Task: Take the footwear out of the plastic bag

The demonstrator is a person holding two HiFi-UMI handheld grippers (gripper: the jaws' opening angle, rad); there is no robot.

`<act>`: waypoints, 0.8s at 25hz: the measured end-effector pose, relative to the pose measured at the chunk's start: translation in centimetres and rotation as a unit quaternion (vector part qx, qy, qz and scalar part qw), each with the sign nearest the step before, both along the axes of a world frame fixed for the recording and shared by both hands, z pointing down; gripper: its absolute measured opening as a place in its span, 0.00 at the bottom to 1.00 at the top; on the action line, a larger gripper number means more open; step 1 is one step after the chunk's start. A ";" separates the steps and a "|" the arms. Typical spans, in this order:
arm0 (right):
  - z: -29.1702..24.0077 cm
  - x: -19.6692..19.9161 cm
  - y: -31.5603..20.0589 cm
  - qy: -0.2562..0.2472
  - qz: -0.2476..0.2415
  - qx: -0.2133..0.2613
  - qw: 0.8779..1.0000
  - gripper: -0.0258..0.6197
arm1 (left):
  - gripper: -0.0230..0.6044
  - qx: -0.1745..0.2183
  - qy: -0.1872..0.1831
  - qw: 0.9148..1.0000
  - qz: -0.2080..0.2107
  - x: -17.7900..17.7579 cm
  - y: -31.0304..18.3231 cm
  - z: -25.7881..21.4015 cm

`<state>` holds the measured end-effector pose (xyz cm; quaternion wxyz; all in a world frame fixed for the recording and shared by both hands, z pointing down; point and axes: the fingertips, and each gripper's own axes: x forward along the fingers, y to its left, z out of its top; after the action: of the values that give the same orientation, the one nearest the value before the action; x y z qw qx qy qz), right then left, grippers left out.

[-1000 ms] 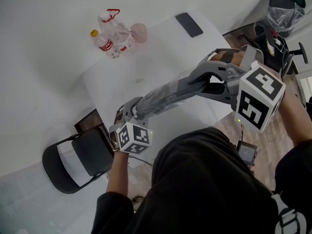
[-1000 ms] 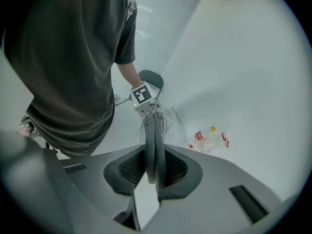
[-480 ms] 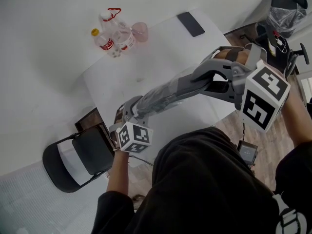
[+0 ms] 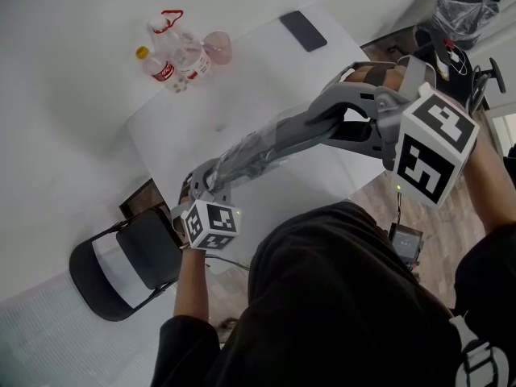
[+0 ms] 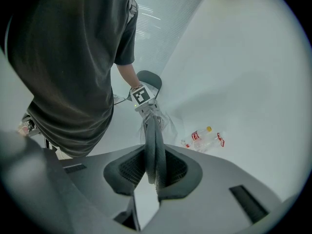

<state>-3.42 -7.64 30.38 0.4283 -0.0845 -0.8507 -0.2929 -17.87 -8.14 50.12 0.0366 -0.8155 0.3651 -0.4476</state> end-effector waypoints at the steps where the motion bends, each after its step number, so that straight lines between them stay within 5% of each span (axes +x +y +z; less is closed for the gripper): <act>1: 0.0 0.0 0.0 0.000 0.000 0.001 1.000 0.16 | 0.09 -0.001 0.001 1.000 -0.001 0.0 0.0 0.0; 20: -1.0 0.8 -0.4 -0.010 -0.003 0.003 1.000 0.16 | 0.07 -0.002 -0.002 1.000 -0.018 -0.8 -0.2 0.1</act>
<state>-2.60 -8.08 29.41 0.4197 -0.0825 -0.8535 -0.2976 -18.69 -8.33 50.25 0.0275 -0.8078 0.3786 -0.4510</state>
